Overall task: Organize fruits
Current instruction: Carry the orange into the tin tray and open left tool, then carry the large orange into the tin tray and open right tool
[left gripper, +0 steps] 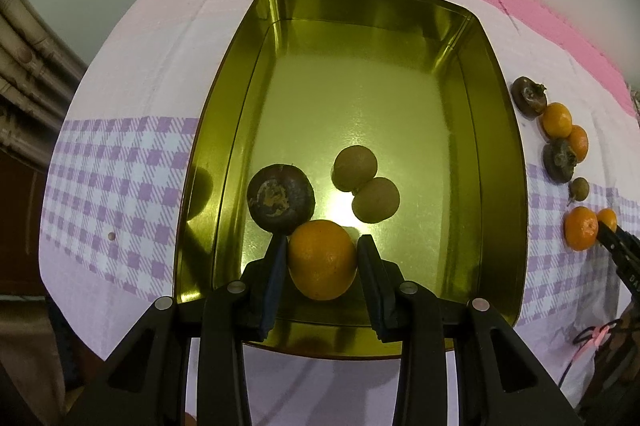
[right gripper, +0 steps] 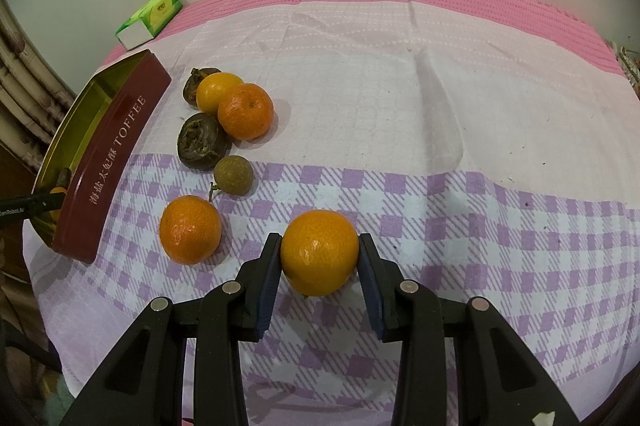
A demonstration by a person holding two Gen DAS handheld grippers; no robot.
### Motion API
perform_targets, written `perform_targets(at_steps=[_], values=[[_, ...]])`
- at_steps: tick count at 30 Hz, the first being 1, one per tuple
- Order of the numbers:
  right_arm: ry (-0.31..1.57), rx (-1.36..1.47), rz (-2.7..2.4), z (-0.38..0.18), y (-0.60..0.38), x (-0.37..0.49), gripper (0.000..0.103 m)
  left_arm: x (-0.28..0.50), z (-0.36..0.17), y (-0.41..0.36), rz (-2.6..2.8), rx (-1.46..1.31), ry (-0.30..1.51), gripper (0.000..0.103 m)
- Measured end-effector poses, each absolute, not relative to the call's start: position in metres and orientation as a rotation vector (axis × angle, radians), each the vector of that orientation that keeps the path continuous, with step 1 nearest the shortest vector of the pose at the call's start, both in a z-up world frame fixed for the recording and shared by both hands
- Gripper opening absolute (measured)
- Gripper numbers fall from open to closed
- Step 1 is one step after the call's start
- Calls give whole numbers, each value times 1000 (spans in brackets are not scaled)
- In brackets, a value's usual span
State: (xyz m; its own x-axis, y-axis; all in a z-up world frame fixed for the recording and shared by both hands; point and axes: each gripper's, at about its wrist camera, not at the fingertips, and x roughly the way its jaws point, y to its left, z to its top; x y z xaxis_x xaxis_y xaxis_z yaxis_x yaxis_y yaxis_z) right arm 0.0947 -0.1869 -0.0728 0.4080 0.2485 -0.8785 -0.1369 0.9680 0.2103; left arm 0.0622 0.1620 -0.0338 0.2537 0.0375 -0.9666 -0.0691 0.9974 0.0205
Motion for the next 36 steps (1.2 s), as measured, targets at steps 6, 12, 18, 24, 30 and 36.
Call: perform_targets(at_steps=[6, 12, 18, 24, 30, 36], values=[[1095, 92, 241, -66, -182, 90, 35, 61, -25, 160, 46, -40, 1277, 39], [1047, 81, 237, -46, -177, 89, 35, 62, -1, 167, 61, -38, 1158, 59], [998, 43, 328, -19, -142, 91, 35, 61, 27, 195, 141, -76, 1047, 66], [967, 8, 489, 3, -80, 95, 35, 51, 32, 224, 252, -128, 1003, 69], [959, -67, 606, 9, -17, 93, 35, 48, 18, 239, 320, -161, 1010, 69], [974, -141, 652, -1, 23, 92, 35, 27, 15, 246, 349, -165, 1016, 69]])
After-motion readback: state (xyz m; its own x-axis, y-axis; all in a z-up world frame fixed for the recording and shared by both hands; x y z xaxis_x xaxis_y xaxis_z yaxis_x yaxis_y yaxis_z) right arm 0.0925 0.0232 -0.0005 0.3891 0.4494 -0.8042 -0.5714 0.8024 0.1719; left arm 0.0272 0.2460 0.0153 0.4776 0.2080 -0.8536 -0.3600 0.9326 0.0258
